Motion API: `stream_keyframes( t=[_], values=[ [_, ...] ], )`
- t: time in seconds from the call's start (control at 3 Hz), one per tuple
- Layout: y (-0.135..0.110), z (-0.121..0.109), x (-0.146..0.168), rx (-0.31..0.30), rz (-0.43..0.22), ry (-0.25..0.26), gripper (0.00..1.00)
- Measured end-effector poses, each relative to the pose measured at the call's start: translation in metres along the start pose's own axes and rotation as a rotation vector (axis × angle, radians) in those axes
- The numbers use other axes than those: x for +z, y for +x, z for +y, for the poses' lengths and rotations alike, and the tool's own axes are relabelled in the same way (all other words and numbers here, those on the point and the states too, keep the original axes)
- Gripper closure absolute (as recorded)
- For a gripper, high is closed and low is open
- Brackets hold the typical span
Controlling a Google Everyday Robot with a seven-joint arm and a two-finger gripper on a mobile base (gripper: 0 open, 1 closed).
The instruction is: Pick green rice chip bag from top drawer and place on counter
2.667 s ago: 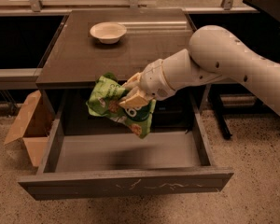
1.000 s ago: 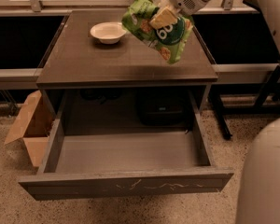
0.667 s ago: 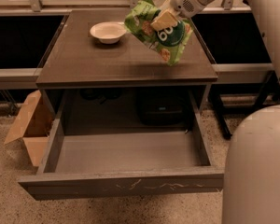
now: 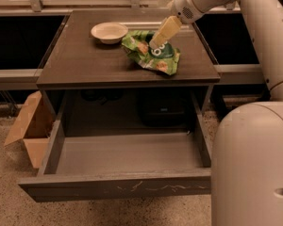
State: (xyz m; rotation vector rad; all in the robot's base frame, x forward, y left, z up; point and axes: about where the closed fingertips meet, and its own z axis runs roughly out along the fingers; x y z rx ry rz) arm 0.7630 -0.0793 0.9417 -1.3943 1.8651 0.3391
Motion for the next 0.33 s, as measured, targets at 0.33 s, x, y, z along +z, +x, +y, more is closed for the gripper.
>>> stream_keyframes(
  t=[0.33],
  values=[
    [0.0008, 0.0005, -0.0211, -0.001, -0.050, 0.027, 0.00]
  ],
)
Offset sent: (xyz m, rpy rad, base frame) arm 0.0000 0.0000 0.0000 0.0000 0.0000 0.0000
